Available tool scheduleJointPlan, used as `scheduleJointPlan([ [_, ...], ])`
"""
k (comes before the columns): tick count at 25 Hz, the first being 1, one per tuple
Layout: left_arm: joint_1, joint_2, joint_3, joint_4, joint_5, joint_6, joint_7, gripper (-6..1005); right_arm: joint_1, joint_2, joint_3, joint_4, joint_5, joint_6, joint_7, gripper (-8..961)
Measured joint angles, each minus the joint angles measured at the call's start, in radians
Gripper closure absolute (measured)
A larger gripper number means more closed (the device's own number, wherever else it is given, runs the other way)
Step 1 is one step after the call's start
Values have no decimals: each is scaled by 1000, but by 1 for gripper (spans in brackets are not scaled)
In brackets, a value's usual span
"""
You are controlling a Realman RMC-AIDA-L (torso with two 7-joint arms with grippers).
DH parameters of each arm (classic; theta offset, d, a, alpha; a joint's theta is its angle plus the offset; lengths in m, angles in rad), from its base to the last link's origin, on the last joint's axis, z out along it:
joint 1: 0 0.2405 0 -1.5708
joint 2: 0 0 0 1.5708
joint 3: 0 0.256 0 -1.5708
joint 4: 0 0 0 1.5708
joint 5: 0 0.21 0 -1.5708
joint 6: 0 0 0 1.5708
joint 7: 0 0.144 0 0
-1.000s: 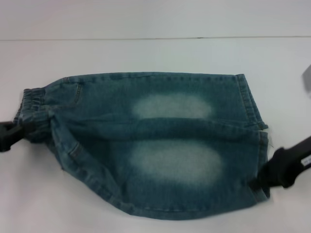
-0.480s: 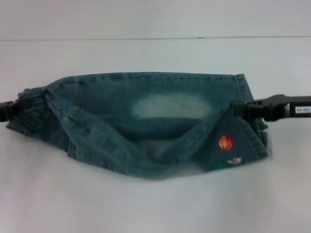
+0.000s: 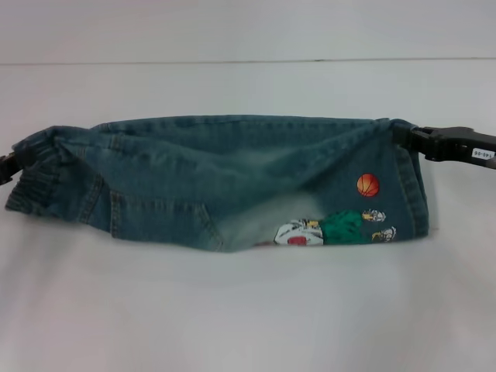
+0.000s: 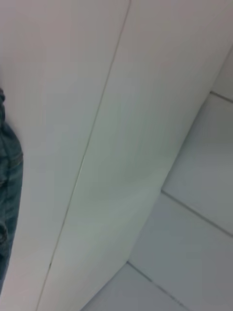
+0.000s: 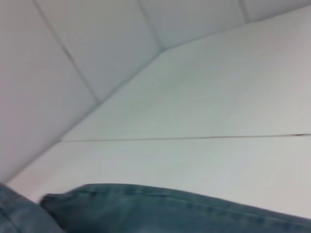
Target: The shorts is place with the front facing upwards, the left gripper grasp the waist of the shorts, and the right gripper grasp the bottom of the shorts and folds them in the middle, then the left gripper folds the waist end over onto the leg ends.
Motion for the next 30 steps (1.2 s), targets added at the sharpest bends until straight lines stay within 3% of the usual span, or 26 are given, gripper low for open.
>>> scheduleJointPlan([
  [16,3,-2,0,-44,-46,-110,64,890,28,60,1,43,132,234,-193,912],
  [25,-10,-6,6,-44,-116,-155,121,885,71,71,-4,107,232,309,-284,913],
  [30,-27,-22,17,-49,-119,-217,152,882,105,73,2,147,235,357,-322,913],
])
